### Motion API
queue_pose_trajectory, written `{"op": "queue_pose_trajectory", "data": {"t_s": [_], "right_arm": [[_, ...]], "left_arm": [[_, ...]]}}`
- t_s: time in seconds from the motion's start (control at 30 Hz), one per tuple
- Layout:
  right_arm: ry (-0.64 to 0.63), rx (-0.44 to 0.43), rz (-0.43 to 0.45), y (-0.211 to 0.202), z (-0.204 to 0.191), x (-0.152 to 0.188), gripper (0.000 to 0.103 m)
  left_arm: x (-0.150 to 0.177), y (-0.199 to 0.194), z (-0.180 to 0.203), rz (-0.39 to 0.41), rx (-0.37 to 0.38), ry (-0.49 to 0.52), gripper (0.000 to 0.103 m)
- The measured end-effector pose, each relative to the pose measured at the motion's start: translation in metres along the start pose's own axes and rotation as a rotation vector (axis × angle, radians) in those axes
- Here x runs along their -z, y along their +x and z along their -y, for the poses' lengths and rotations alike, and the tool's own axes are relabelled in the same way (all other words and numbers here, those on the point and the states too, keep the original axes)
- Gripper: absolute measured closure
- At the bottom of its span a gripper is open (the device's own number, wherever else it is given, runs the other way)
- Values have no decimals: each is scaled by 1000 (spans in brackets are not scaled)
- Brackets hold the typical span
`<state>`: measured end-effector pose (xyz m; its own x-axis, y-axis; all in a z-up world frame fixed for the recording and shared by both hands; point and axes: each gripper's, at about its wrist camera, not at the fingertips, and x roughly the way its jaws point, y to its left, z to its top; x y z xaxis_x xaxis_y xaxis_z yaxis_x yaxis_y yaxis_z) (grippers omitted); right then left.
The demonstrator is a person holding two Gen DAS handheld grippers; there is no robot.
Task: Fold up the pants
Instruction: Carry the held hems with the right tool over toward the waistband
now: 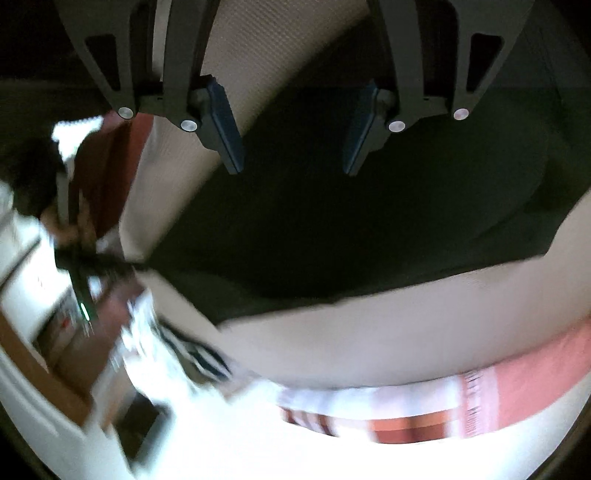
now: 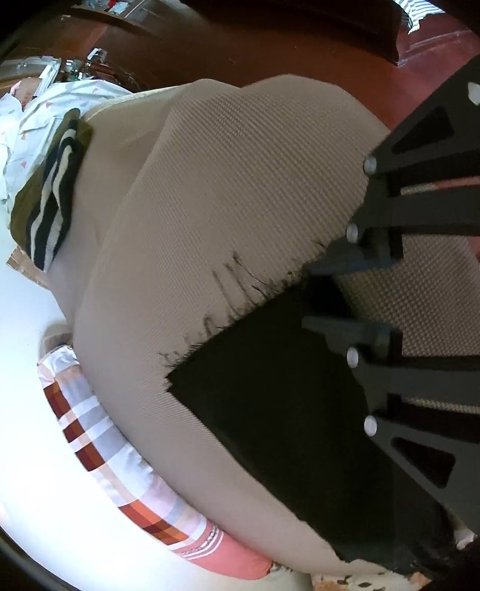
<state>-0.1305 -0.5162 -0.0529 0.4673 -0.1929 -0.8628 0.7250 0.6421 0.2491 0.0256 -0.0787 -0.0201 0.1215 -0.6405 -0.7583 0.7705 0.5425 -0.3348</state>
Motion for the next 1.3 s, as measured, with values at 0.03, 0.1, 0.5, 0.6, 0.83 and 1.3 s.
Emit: {"op": "queue_pose_trajectory", "data": {"t_s": [0.03,0.1,0.5,0.6,0.83,1.3], "right_arm": [[-12,-22,4,-3,0,-7,79],[-41,-99,-3,-4,-2,-26,79],[-120,-412,-193,84,-47,-125,79],[-130,-407,-219,104,-52,-137,79],[-168,-377,-239,132,-56,-147,79],[-257,-504,-296,142,-57,-138,83]], "left_arm": [[-3,-2,-11,15,-22,-43,46],[-8,-5,-29,40,-78,-110,46],[-8,-15,-92,100,-225,-350,46],[-8,-14,-95,93,-239,-353,46],[-8,-13,-93,82,-256,-359,46],[-12,-4,-91,53,-280,-365,46]]}}
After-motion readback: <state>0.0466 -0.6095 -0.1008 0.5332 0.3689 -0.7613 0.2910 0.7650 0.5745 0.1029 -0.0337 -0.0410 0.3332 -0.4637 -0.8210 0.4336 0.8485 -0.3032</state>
